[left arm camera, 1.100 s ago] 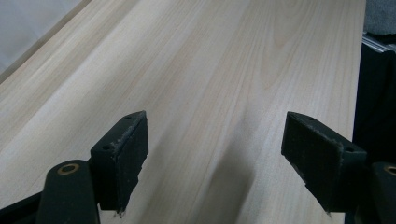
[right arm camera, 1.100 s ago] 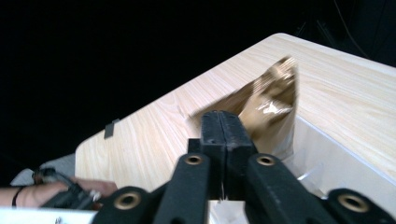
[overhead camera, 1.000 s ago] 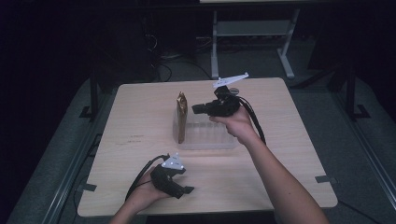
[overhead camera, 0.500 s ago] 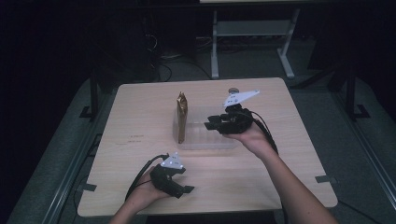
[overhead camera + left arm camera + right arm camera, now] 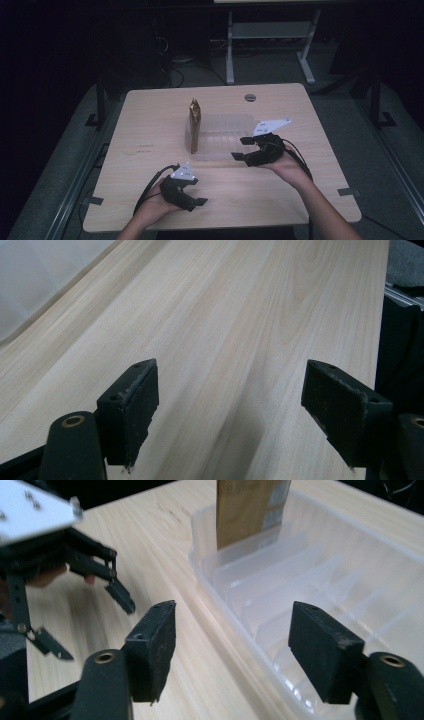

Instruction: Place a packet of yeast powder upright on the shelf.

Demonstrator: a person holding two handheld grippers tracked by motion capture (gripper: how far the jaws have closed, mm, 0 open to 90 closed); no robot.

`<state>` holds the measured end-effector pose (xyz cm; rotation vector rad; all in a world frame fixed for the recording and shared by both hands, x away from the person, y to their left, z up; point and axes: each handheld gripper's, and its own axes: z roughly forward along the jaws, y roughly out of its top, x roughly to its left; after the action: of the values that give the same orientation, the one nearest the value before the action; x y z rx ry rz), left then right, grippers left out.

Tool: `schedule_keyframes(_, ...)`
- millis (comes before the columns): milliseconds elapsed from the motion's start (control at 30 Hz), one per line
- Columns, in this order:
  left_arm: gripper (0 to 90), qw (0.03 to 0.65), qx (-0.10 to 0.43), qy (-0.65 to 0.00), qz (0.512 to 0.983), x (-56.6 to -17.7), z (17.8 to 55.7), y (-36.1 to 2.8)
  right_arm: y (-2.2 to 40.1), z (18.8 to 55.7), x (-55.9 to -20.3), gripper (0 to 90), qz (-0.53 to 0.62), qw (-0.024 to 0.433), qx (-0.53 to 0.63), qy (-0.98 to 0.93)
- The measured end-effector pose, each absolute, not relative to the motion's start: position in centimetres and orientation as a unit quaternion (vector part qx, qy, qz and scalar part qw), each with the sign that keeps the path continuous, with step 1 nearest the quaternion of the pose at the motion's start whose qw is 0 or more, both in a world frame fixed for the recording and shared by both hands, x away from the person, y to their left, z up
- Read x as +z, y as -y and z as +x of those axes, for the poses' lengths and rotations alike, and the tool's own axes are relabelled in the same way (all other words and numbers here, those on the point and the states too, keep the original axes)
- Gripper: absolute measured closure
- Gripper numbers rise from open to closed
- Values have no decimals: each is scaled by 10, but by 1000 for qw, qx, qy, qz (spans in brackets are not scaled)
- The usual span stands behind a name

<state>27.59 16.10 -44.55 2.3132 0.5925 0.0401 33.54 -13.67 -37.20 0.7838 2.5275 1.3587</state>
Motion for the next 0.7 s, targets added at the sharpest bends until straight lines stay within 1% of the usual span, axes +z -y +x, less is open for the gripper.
schedule_keyframes(233, 225, 367, 16, -229, 901, -445, 276, -161, 148, 322, -387, 276, 268, 94, 441, -851)
schedule_keyframes(267, 225, 369, 18, -230, 900, -445, 275, -161, 152, 317, -391, 264, 267, 103, 437, -853)
schedule_keyframes(700, 225, 366, 15, -227, 902, -445, 274, -160, 175, 298, -420, 171, 291, 113, 412, -856)
